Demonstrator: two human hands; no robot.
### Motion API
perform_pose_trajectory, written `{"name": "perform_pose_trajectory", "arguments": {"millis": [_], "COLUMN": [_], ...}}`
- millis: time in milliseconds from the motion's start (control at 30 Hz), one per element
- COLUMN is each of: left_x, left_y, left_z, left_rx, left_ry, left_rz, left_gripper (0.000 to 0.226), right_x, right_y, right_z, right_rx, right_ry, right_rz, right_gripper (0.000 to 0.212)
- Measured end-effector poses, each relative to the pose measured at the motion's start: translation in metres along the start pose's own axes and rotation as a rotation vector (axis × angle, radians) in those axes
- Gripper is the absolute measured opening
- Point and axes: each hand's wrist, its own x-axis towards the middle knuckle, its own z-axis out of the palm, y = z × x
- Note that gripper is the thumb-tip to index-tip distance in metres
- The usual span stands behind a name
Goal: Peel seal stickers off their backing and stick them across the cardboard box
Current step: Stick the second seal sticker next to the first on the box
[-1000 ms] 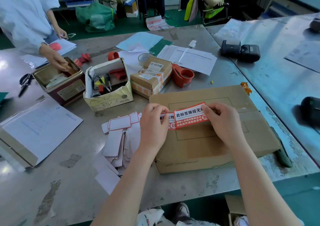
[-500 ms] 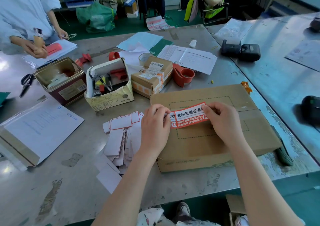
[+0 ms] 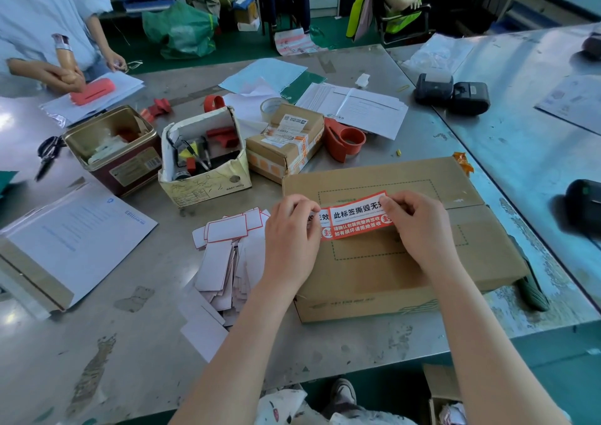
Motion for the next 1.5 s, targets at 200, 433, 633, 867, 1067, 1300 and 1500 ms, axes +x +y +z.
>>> {"name": "perform_pose_trajectory", "arguments": {"millis": [200, 433, 633, 867, 1067, 1300, 1500], "left_x": [-0.001, -0.003, -0.006, -0.016, -0.016, -0.015, -0.015], "left_y": [-0.001, 0.002, 0.002, 0.002, 0.001, 0.002, 0.002], "left_z": [0.0, -0.001, -0.003, -0.006, -0.003, -0.003, -0.004], "left_rx": [0.026, 0.107, 0.115, 0.072, 0.016, -0.02, -0.029], "left_ry": [-0.024, -0.104, -0.133, -0.063, -0.023, -0.042, -0.054], "left_rz": [0.021, 0.074, 0.092, 0.161, 0.272, 0.283, 0.276], "left_gripper": [0.019, 0.044, 0.047, 0.036, 0.026, 0.025, 0.027], "right_x": [0.0, 0.0, -0.001, -0.002, -0.002, 0.002, 0.002], "right_y": [0.0, 0.001, 0.001, -0.001, -0.003, -0.011, -0.015], "right_z": [0.0, 0.0, 0.0, 0.001, 0.0, -0.01, -0.013], "right_rx": [-0.006, -0.019, -0.056, -0.084, -0.113, -0.309, -0.36], "right_ry": [0.003, 0.001, 0.014, 0.02, 0.01, -0.074, -0.105], "right_rz": [-0.006, -0.008, -0.013, -0.032, -0.024, -0.048, -0.019], "right_gripper": [0.018, 0.019, 0.021, 0.02, 0.021, 0.022, 0.022]}}
